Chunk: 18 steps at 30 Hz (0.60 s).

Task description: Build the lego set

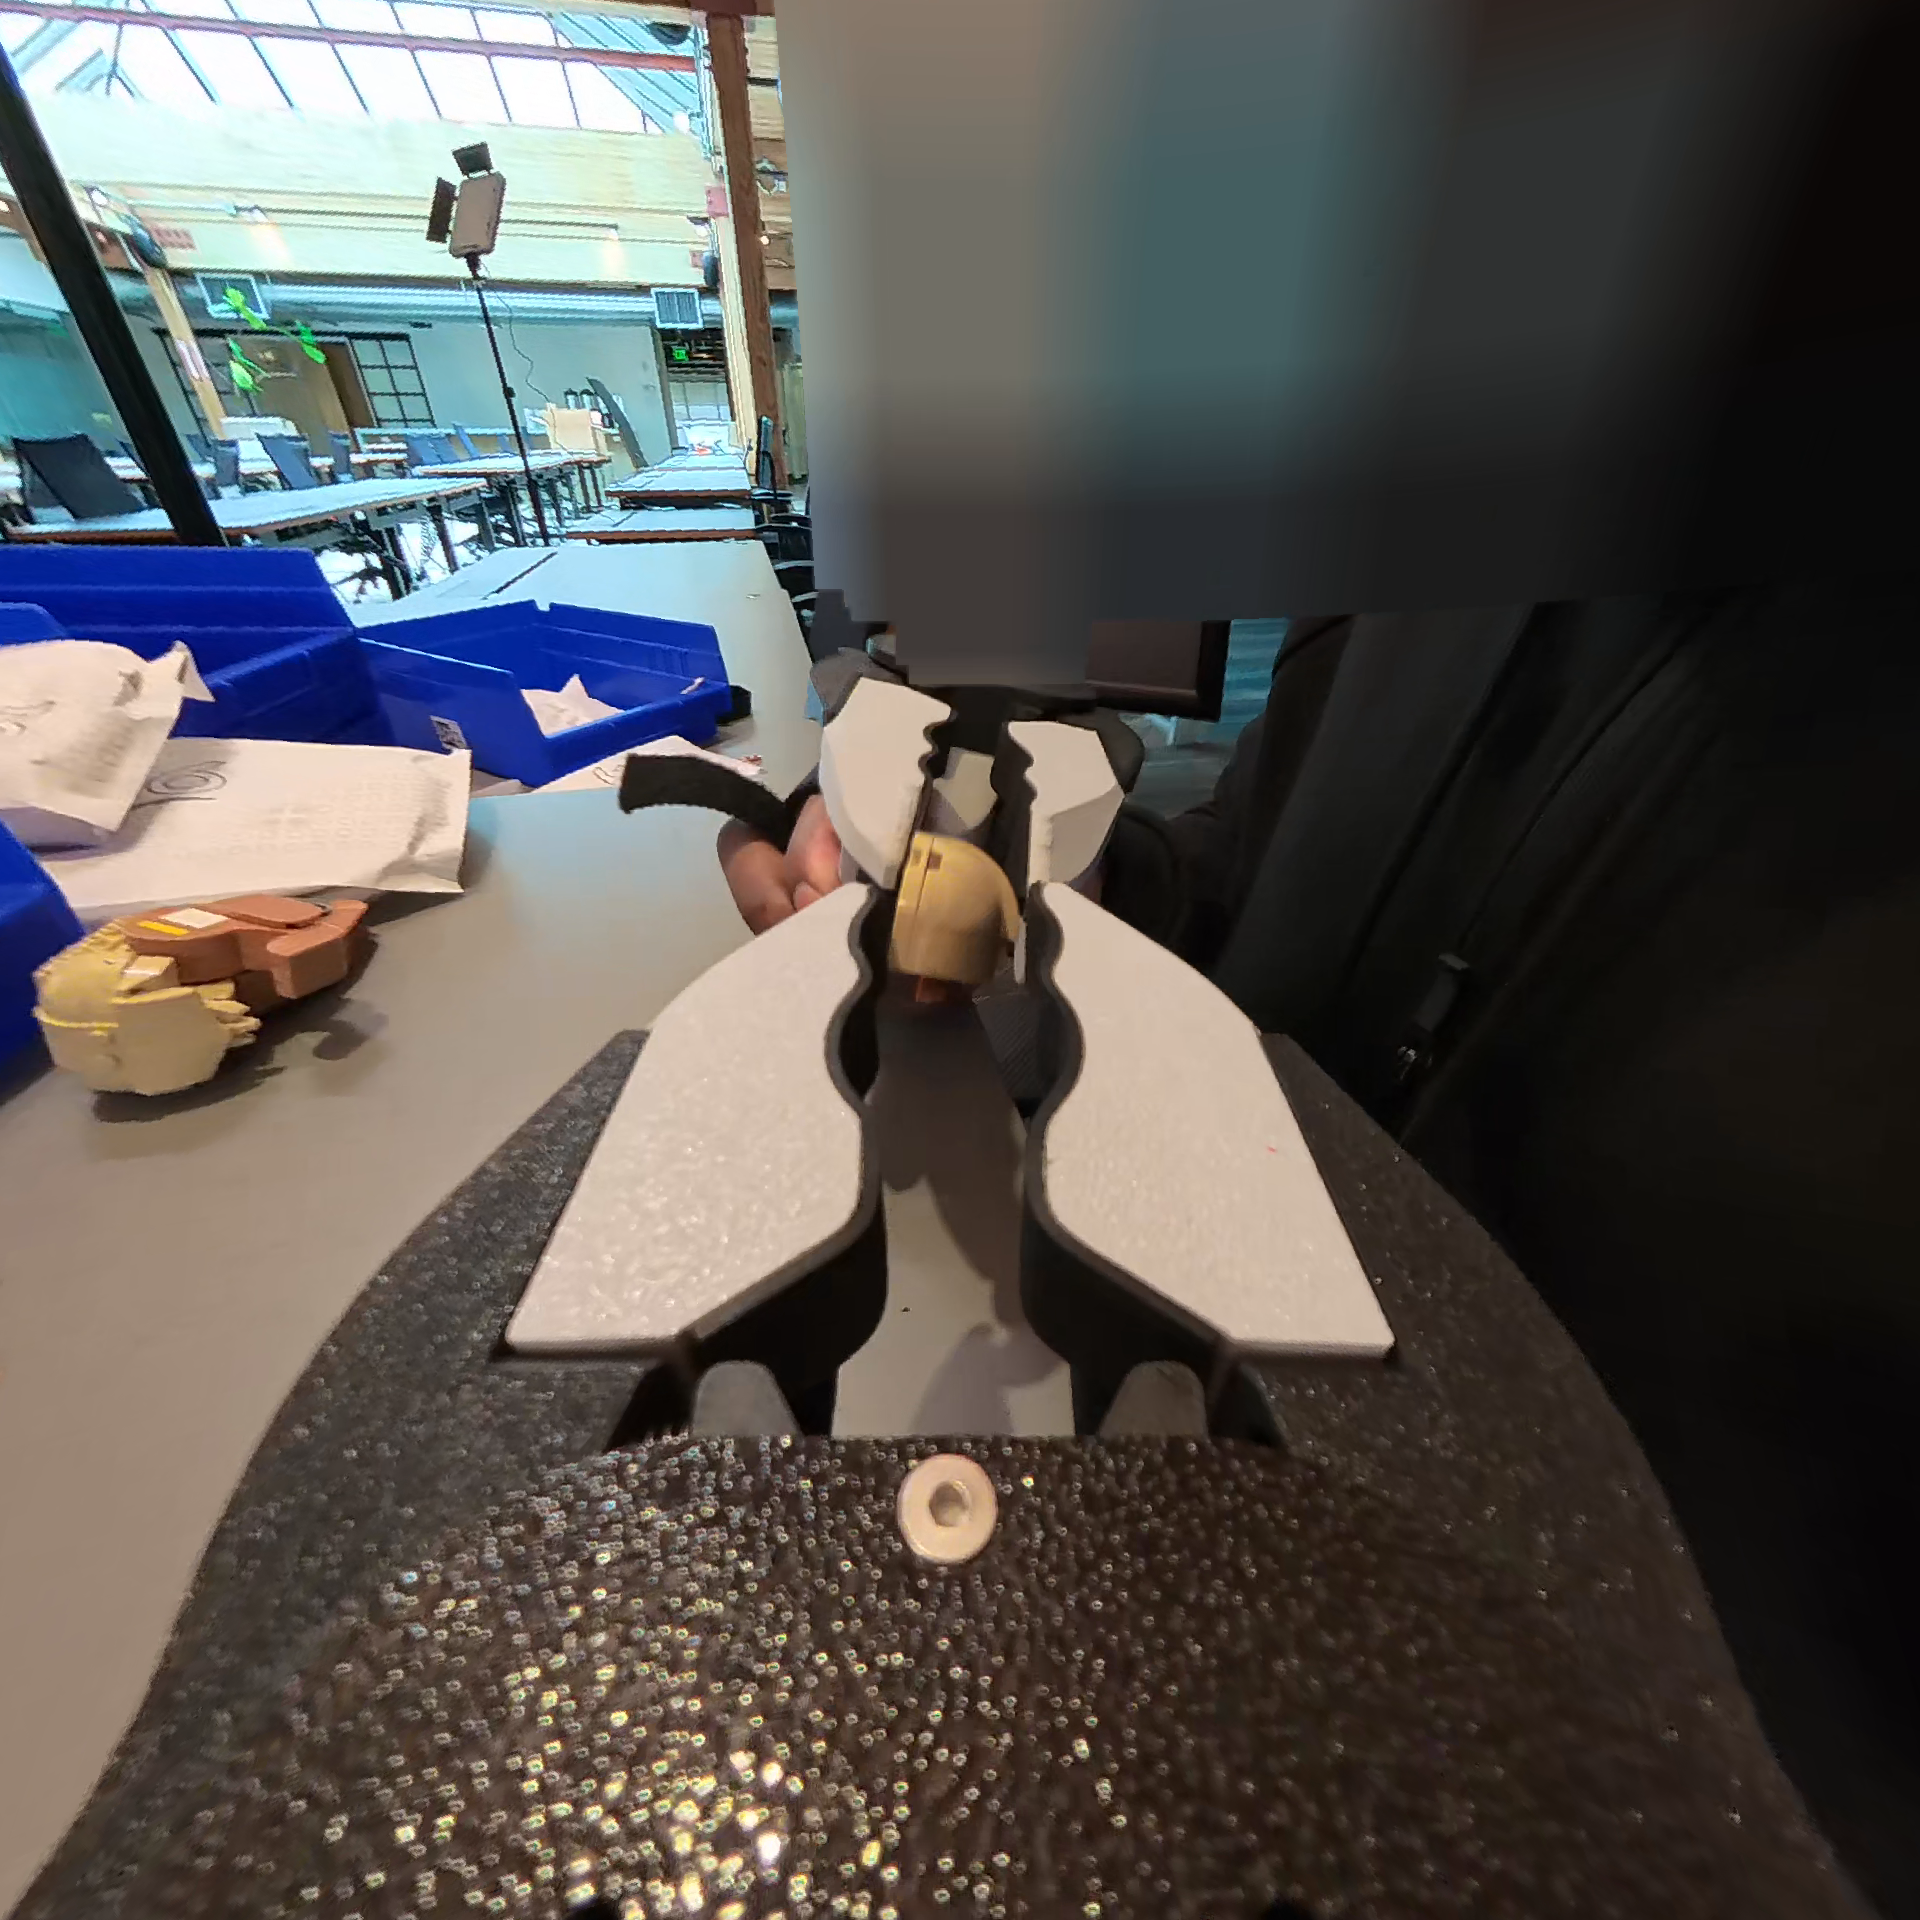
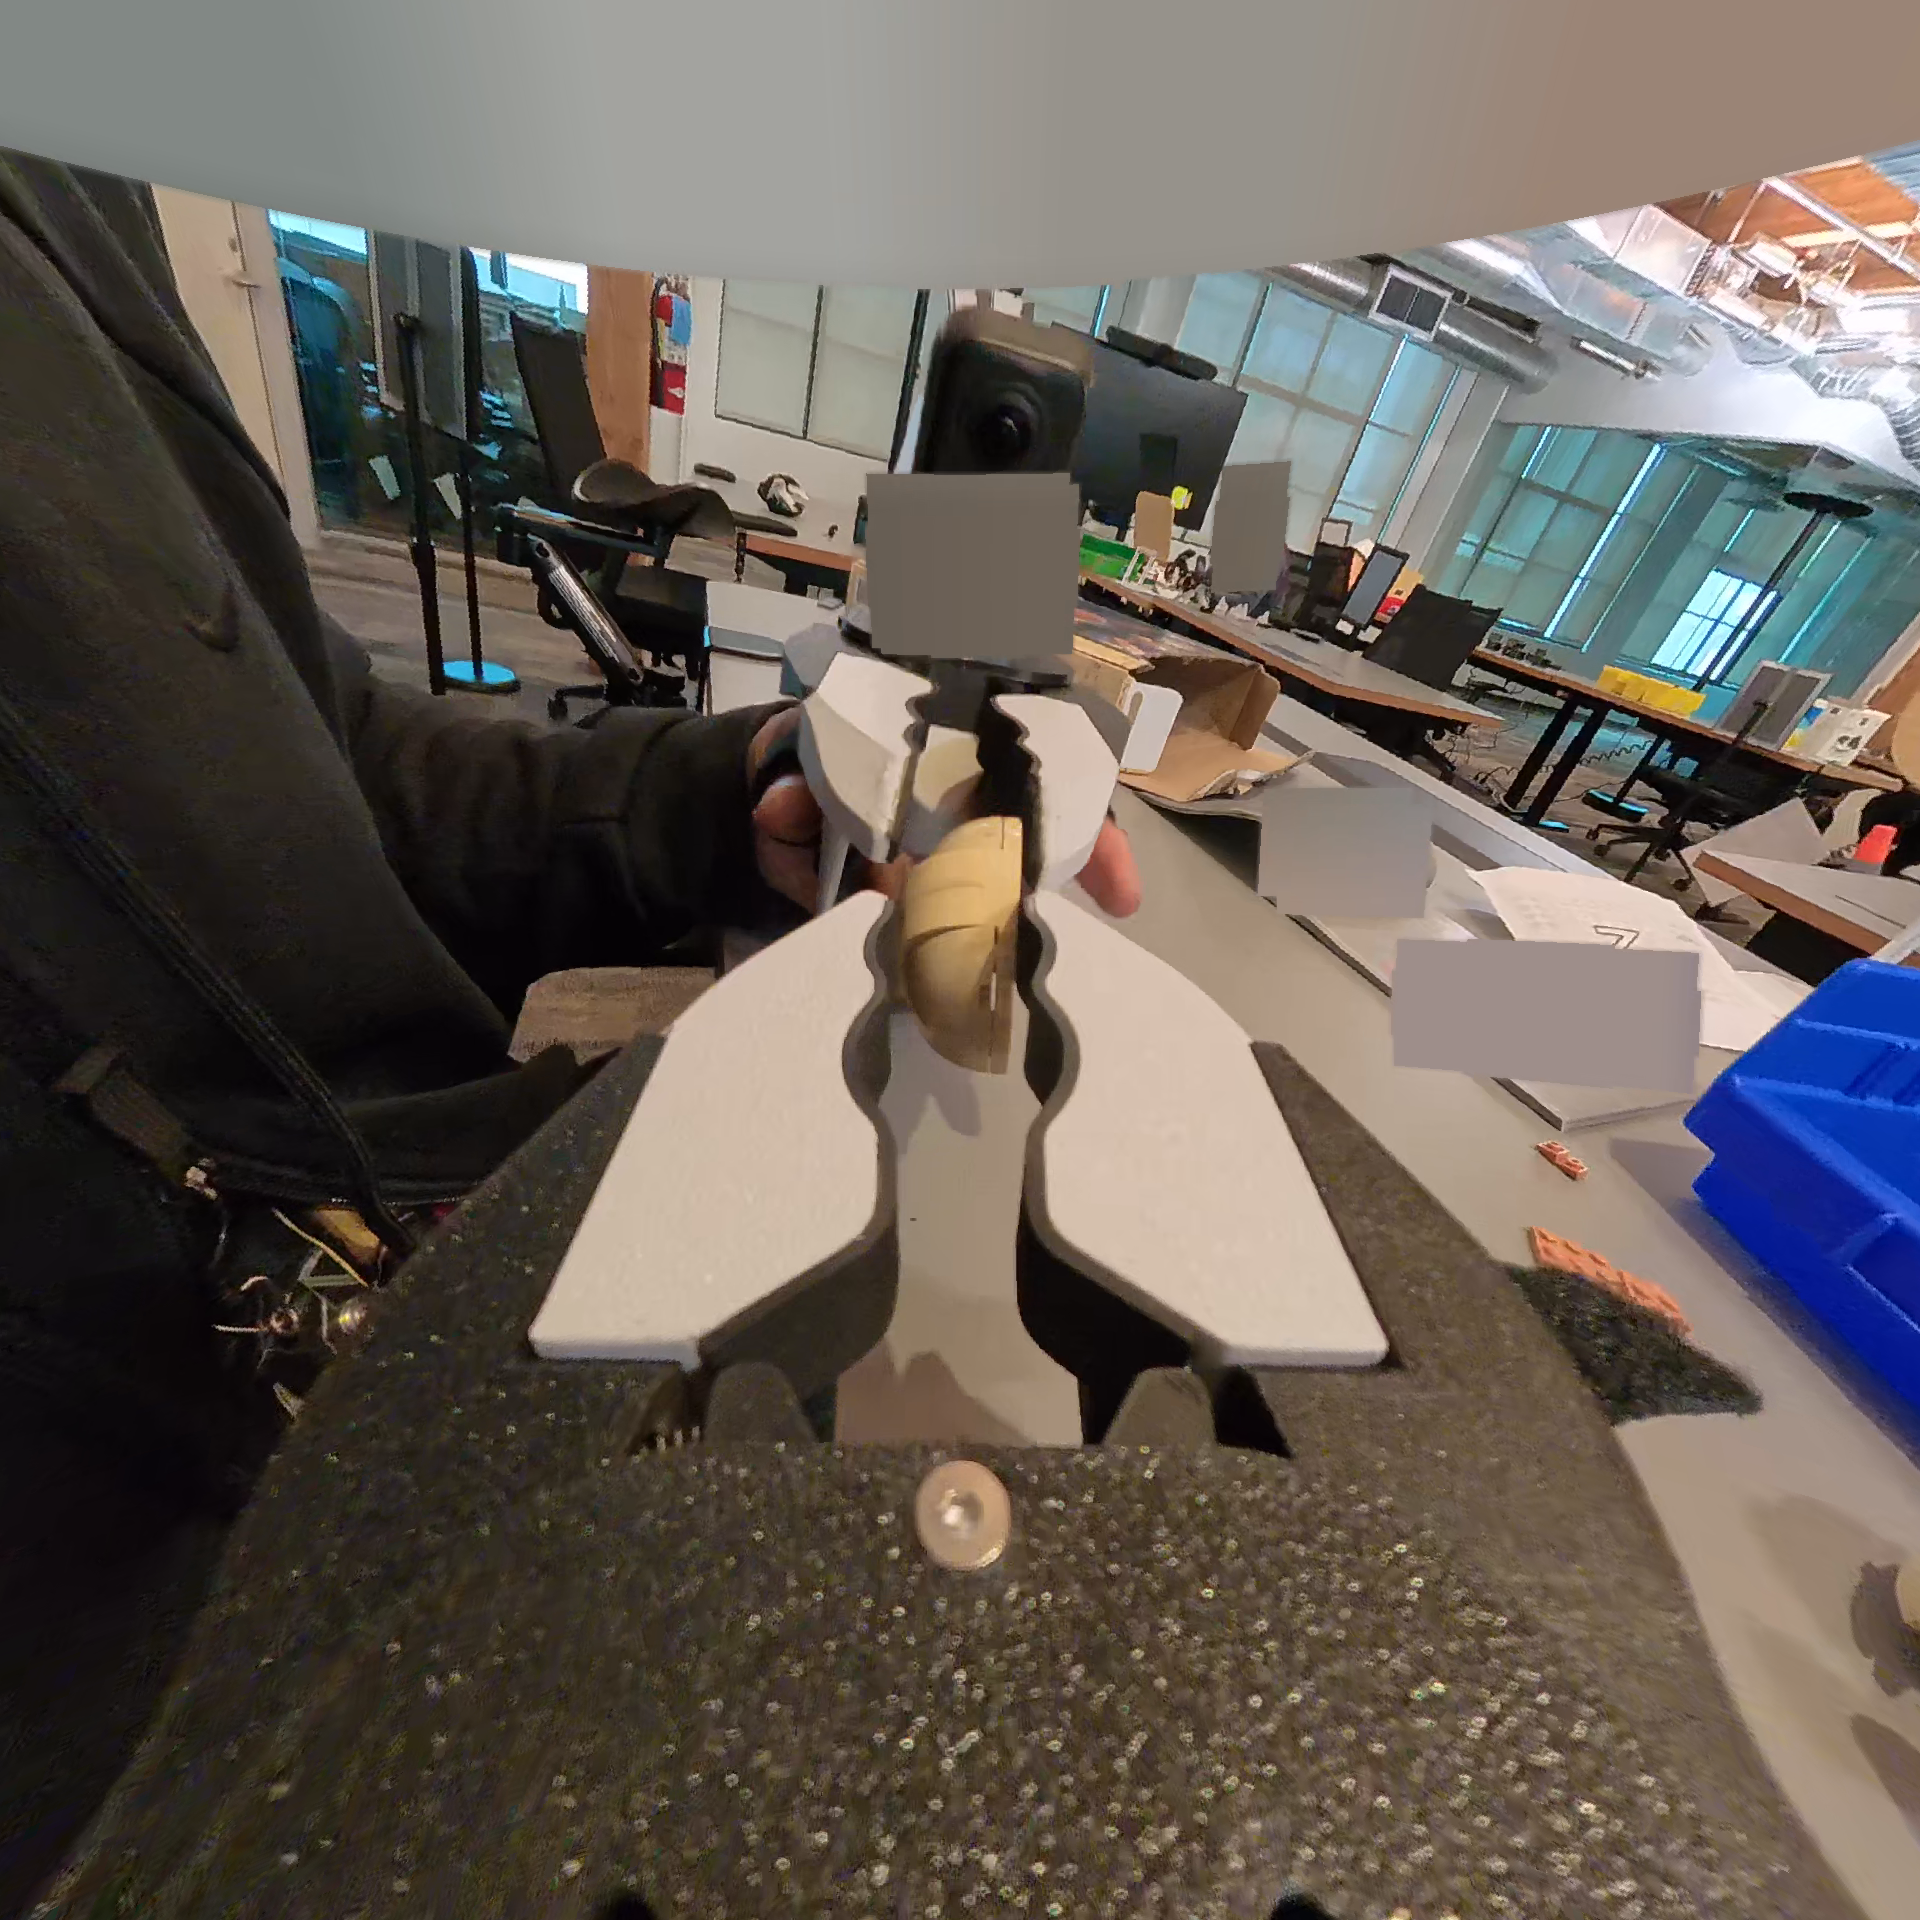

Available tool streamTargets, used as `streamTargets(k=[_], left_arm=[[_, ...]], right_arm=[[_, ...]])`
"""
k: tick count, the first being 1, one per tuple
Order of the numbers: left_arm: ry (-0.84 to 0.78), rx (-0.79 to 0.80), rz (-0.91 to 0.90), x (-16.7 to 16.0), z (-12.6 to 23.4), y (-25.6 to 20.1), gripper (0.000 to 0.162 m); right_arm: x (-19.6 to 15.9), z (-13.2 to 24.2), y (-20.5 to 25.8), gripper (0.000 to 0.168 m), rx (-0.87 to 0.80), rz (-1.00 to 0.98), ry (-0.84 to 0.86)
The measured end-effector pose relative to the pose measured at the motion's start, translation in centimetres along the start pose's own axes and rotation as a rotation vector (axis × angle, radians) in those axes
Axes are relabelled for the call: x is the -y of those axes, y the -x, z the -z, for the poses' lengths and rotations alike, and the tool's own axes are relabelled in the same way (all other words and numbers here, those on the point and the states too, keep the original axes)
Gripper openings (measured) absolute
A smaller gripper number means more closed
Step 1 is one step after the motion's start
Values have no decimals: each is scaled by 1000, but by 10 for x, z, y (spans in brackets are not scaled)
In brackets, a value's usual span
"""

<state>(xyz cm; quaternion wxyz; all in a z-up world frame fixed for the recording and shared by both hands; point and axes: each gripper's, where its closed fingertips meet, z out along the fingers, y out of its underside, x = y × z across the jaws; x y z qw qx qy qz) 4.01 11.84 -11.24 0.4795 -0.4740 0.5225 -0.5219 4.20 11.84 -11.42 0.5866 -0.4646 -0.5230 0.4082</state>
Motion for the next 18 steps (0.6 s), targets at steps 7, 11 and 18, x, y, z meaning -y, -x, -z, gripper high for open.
streamTargets(k=[7,11,18], left_arm=[[106,10,-87,-13,-8,-1,25],[99,9,-102,-12,-9,-2,23],[-109,125,-60,12,-1,7,22]], right_arm=[[-6,-2,4,21,29,11,53],[-5,-1,4,21,40,5,45],[7,7,-17,26,-100,-67,-64]])
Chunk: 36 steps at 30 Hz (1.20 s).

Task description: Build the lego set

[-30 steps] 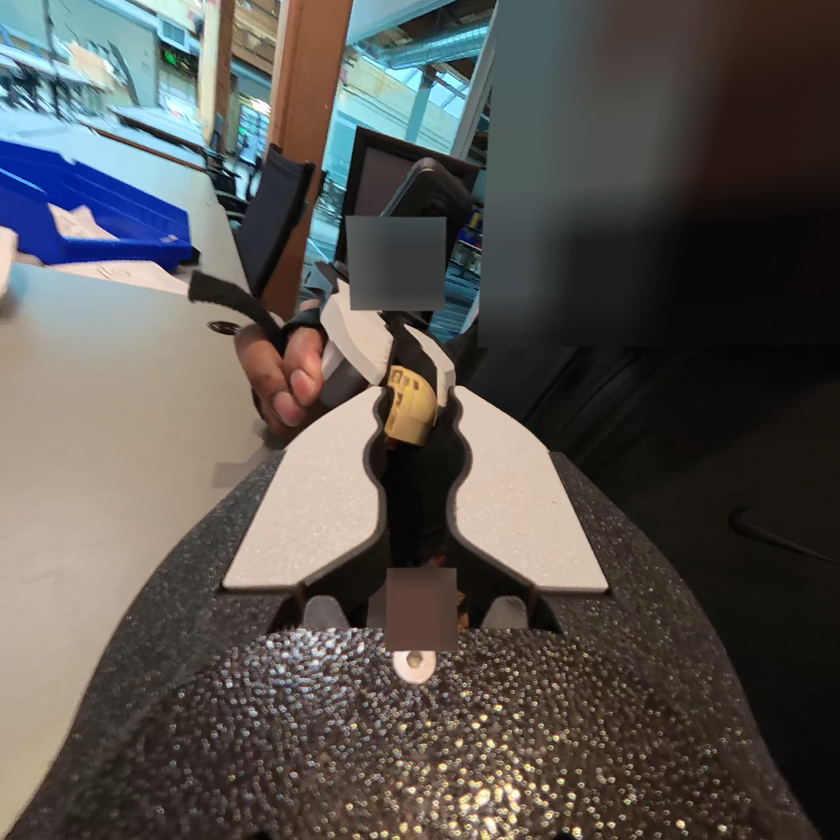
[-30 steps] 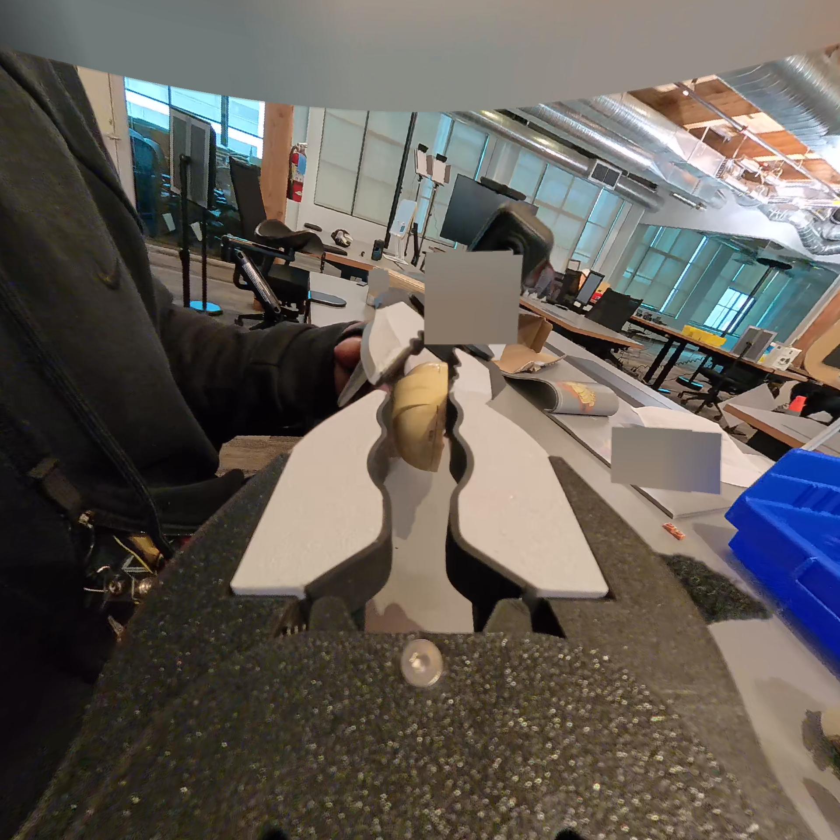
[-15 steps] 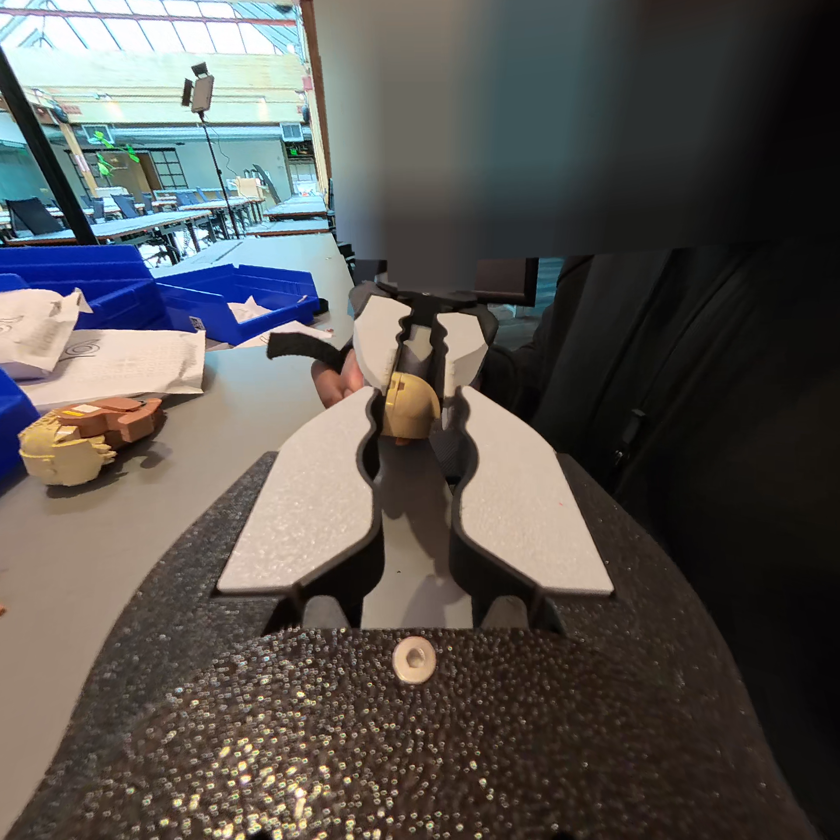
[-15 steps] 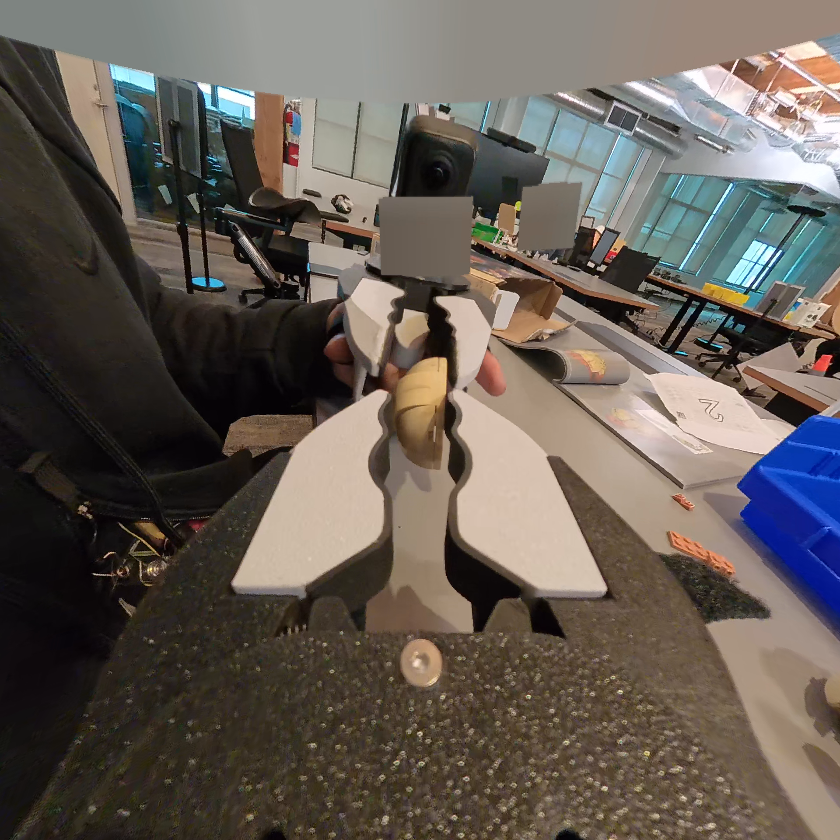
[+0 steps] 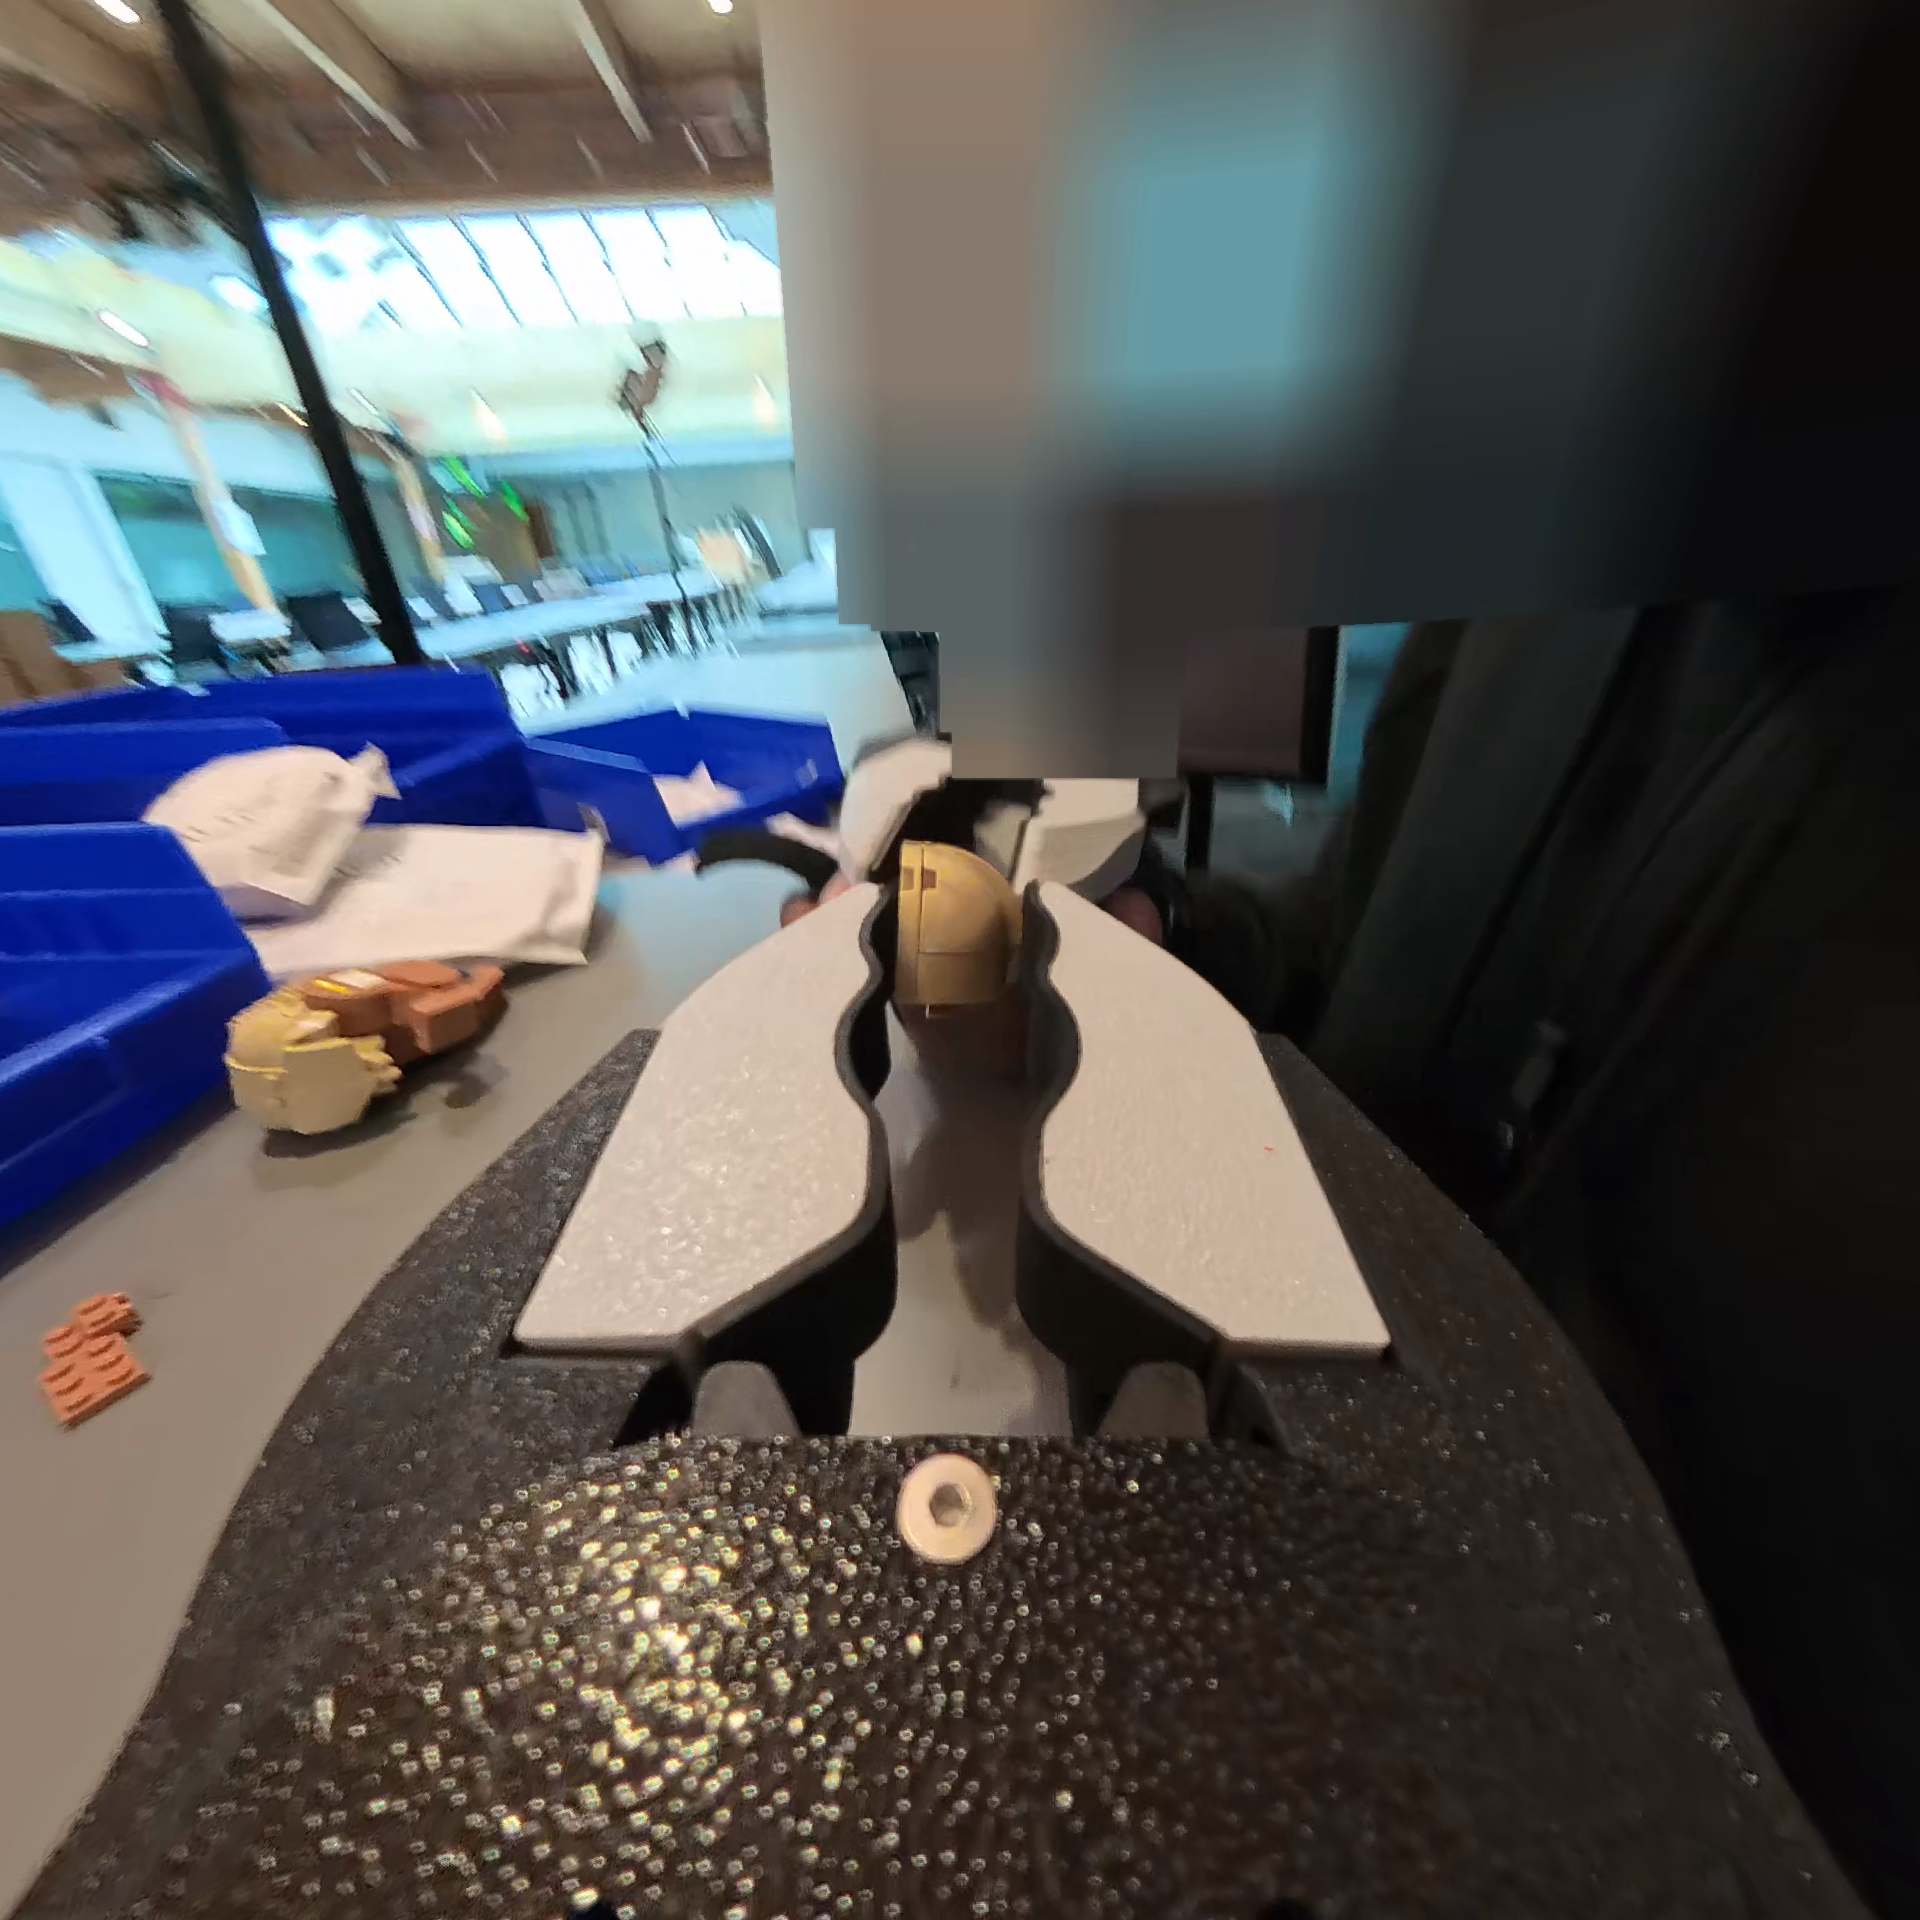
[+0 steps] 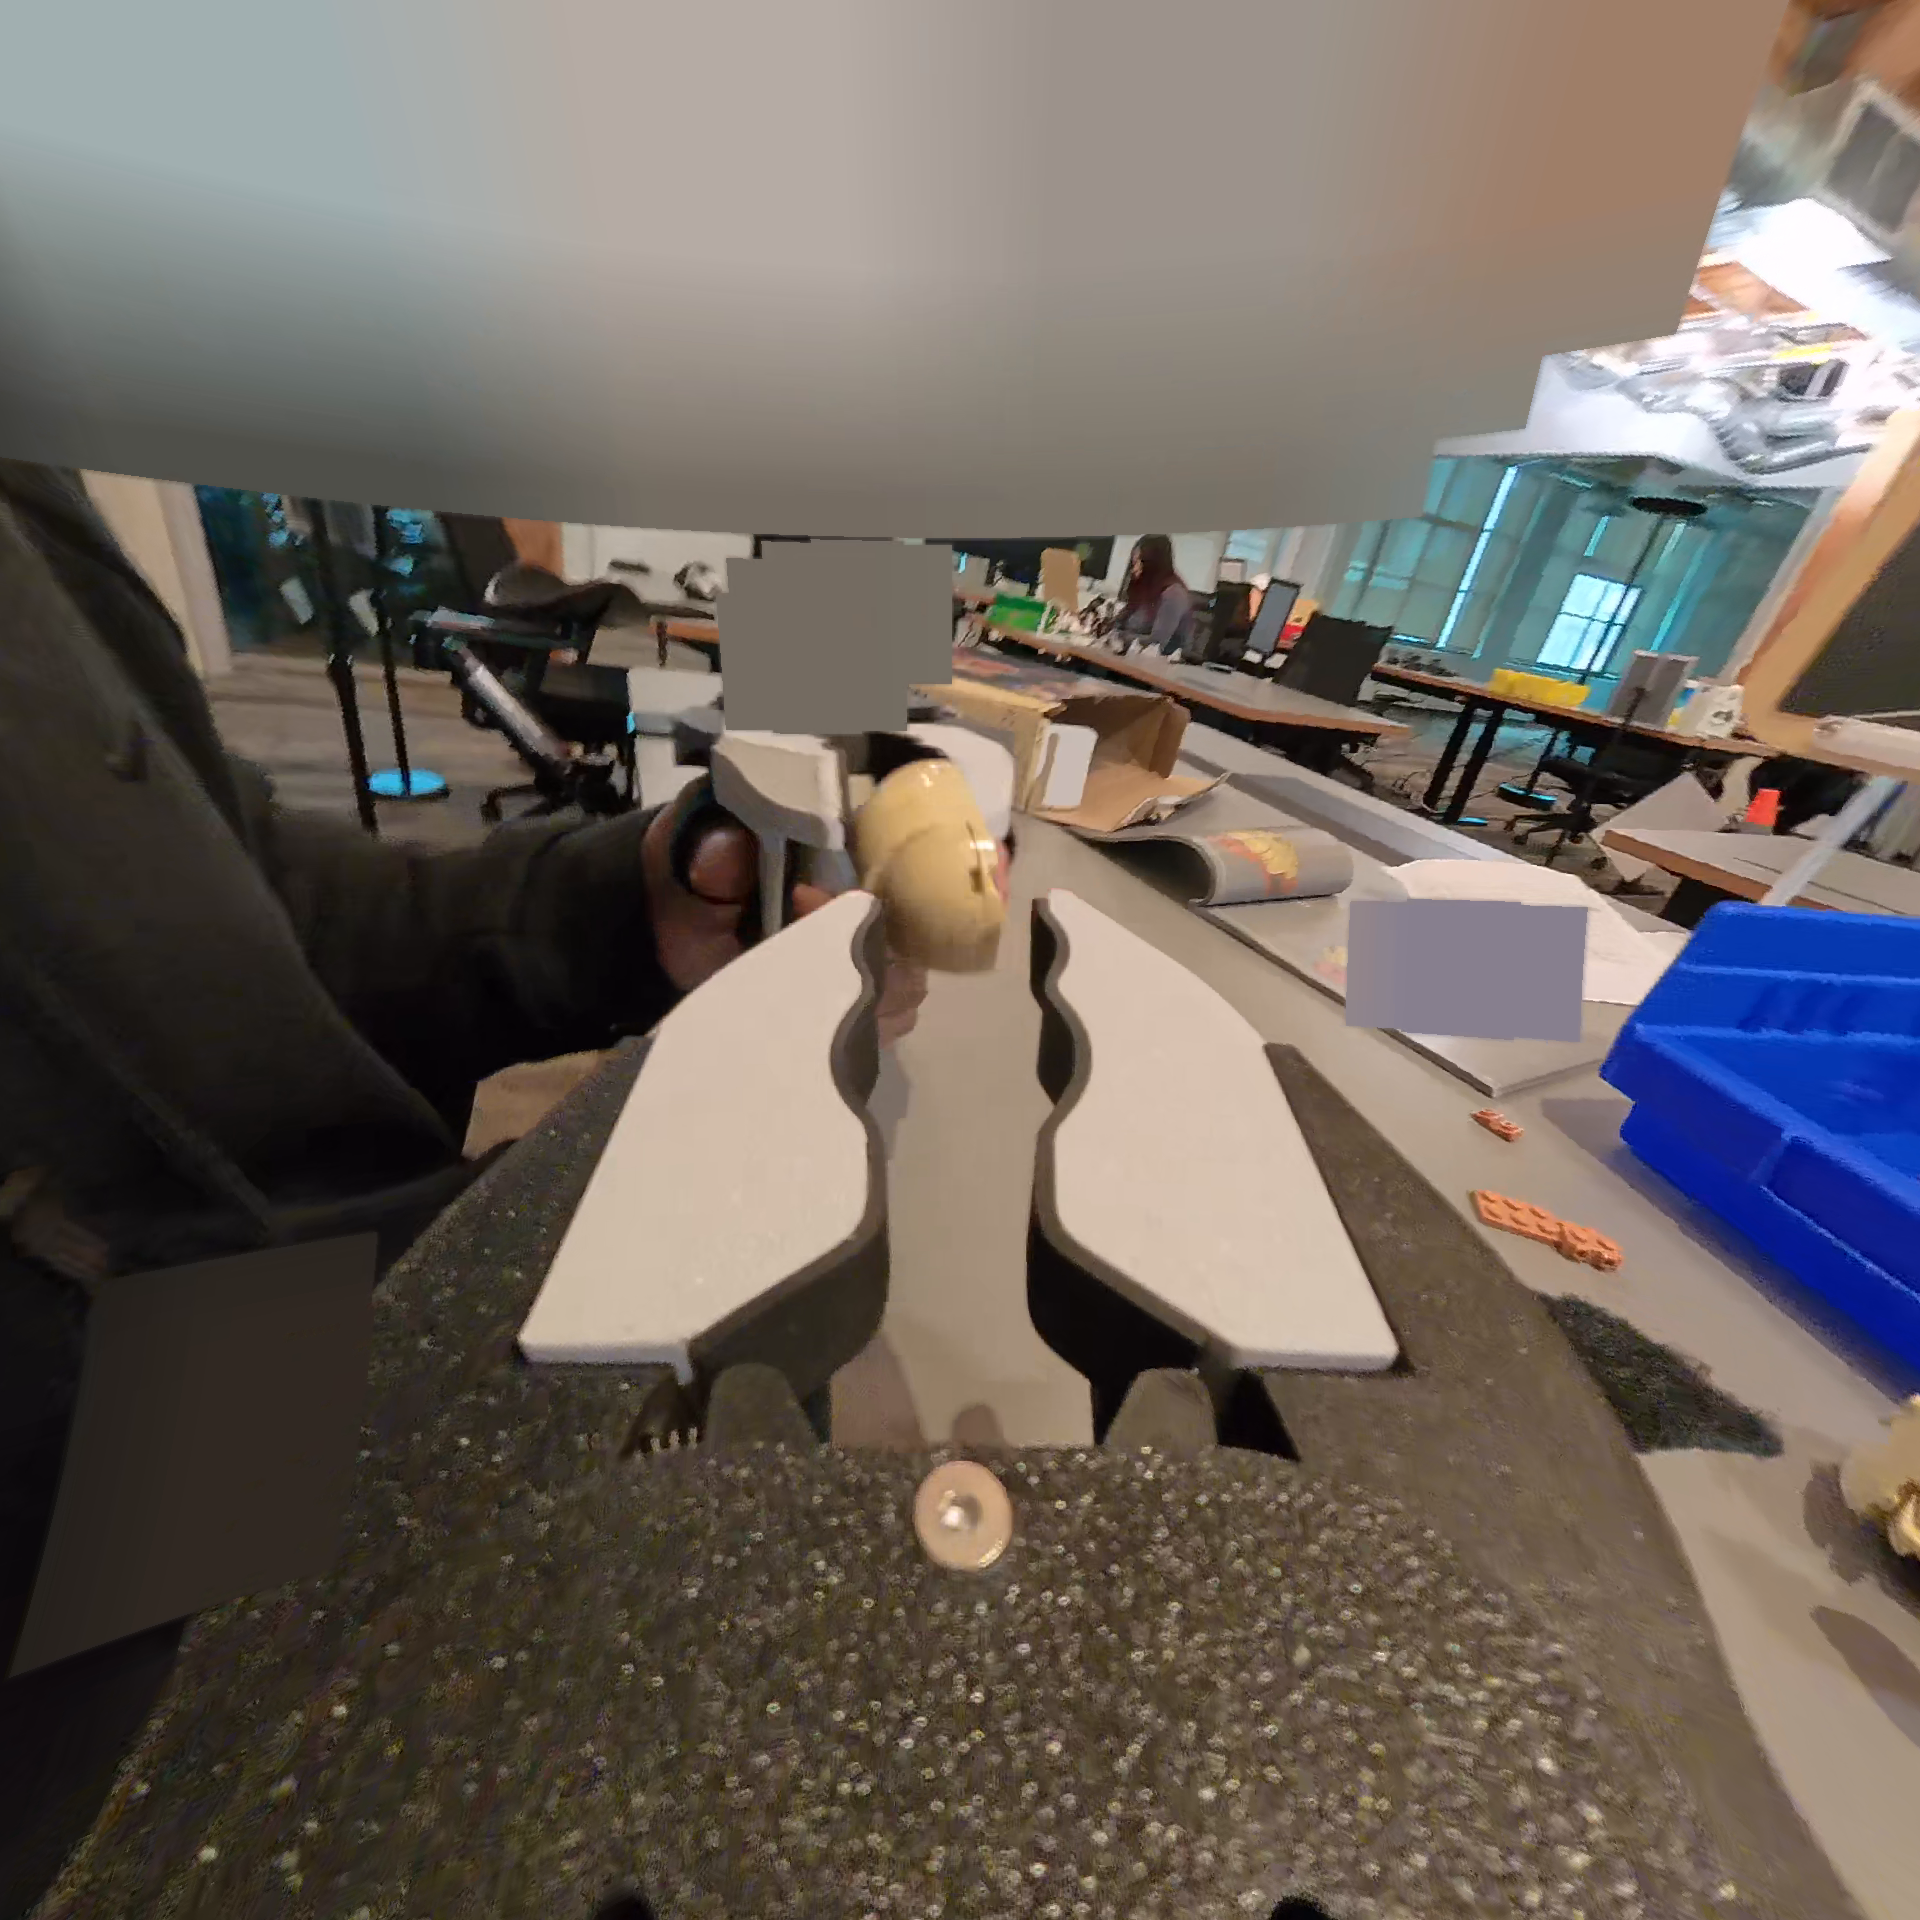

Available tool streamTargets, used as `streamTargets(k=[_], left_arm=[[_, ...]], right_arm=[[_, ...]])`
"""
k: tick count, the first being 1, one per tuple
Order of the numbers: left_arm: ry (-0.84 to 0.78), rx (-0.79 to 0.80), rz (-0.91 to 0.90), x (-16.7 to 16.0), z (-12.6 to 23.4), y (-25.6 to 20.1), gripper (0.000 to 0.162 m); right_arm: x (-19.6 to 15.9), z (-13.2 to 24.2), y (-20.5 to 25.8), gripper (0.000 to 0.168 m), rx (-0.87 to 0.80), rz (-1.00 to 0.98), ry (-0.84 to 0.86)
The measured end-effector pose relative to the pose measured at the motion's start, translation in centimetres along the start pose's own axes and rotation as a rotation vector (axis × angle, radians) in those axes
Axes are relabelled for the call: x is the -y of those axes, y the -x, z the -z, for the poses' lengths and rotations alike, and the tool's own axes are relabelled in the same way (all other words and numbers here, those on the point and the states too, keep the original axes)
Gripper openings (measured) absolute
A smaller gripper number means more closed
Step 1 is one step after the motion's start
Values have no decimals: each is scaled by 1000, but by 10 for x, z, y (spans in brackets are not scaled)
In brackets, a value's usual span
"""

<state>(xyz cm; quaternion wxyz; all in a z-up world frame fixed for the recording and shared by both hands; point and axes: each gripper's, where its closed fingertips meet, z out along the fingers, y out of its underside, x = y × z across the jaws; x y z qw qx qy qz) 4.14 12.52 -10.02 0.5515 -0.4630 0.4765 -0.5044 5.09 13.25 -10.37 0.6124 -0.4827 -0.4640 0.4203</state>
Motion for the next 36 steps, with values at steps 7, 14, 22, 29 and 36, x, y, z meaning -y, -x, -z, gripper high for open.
streamTargets(k=[7,14,22,29,36], left_arm=[[-135,58,73,15,2,-2,21],[-150,34,118,15,-2,-7,21],[-163,8,292,15,-3,0,21],[-170,-4,413,13,-6,4,20],[-174,-5,416,13,-5,4,20]], right_arm=[[14,4,-3,27,-21,-107,-117],[18,1,1,25,-3,-127,-149],[18,0,-1,19,1,-173,-159],[18,1,-6,19,9,-257,-164],[17,1,-6,19,21,-290,-147]])
